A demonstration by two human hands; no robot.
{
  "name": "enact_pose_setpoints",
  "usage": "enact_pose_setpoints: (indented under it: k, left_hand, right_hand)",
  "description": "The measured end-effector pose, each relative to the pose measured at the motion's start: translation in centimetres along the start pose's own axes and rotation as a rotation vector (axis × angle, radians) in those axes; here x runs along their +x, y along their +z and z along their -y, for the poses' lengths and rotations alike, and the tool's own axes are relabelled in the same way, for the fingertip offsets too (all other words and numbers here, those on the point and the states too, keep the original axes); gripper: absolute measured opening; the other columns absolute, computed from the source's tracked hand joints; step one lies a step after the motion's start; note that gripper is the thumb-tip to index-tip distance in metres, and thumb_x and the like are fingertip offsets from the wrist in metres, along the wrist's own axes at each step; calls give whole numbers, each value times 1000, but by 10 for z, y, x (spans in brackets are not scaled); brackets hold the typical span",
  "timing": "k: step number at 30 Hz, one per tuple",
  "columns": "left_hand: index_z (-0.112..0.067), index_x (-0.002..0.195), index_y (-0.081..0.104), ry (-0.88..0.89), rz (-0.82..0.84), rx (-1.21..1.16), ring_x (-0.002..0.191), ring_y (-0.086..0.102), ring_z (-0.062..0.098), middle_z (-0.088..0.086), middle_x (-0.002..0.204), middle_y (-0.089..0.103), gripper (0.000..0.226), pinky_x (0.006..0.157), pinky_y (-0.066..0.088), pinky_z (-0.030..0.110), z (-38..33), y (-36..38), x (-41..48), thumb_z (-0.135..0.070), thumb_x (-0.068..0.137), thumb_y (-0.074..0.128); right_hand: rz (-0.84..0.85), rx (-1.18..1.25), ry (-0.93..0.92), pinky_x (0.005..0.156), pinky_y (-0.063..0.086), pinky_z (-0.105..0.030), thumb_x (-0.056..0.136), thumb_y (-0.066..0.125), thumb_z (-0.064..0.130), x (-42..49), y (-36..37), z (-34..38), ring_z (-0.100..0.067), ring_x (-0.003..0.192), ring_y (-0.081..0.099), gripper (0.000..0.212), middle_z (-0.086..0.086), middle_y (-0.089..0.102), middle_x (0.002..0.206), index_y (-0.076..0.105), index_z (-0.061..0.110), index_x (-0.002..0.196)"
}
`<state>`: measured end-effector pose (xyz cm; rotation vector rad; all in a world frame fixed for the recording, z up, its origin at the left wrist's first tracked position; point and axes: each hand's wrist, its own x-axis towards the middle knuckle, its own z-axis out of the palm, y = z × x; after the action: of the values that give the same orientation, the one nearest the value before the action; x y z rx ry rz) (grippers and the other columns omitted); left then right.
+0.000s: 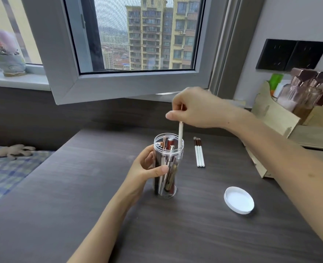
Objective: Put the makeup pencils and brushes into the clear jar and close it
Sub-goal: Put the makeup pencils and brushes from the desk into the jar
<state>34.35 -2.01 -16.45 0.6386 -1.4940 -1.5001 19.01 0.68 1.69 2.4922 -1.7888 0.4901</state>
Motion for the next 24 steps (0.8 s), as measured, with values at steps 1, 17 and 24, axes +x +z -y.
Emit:
enact_pose_setpoints:
  k: [1, 17, 24]
  left_hand:
    - [-15, 123, 57, 0, 1, -3, 102, 64, 16, 0, 108, 70, 70, 84, 49, 27, 0, 0, 0, -25, 57, 79]
    - [-15, 126, 57, -4, 8, 13, 108, 62, 20, 8, 116, 68, 72, 88, 46, 31, 2, -2, 1, -26, 58, 79]
    - [-15, 126, 56, -2, 14, 37, 108, 63, 20, 9, 117, 68, 73, 86, 48, 30, 1, -3, 2, -26, 58, 79]
  right_hand:
    - [42, -48, -11, 56, 34, -22, 91, 53, 37, -1, 6, 1, -6, 58, 46, 35, 10, 47, 63, 47, 25, 58]
    - [-58, 175, 708, 65, 43, -25, 82, 62, 24, -13, 102, -123, -25, 74, 66, 23, -9, 67, 70, 66, 12, 62]
    - [-81, 203, 978, 83, 48, -33, 86, 56, 14, 7, 154, -129, -36, 111, 60, 22, -19, 64, 118, 63, 2, 104]
